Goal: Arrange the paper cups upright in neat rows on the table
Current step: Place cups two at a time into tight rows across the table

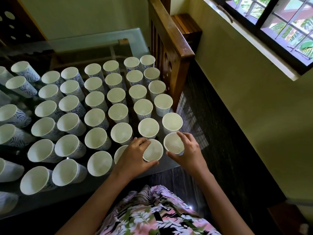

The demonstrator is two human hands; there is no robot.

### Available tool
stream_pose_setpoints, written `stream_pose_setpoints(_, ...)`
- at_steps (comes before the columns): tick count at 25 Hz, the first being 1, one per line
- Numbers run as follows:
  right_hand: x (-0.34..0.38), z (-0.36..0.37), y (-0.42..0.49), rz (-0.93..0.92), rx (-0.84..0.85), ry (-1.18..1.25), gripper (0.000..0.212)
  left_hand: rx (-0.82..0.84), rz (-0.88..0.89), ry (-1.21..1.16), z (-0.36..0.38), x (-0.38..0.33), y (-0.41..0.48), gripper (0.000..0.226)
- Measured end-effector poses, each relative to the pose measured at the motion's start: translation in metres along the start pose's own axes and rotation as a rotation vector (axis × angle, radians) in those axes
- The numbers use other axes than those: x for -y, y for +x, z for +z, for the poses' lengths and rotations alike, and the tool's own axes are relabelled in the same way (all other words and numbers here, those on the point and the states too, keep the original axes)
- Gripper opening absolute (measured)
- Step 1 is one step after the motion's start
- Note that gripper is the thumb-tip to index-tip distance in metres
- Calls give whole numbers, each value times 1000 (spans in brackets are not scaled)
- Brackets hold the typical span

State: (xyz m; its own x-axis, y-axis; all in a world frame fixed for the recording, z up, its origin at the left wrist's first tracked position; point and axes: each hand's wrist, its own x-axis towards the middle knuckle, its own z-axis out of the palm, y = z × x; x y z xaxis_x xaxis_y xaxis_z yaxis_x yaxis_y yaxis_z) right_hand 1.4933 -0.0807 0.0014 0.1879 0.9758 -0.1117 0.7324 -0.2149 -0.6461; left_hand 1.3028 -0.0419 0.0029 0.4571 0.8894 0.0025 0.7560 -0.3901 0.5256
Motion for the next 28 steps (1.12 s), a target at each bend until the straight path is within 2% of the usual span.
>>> stream_pose_setpoints(13, -3, -4, -4, 25, 0, -26, 83, -29, 55, -11, 8, 6, 2, 67)
stream_pose_setpoints(20, 19, -9, -5, -154, -18, -63, 75, -56, 36, -3, -8, 10, -5, 64)
stream_pose_setpoints(23, 37, -1, -3, -255, 59, -53, 68, -94, -19, 23, -18, 19, -18, 61)
stream_pose_setpoints(28, 65, 30, -4, -380, 244, -60, 67, -146, -172, 40, -33, 43, -48, 62)
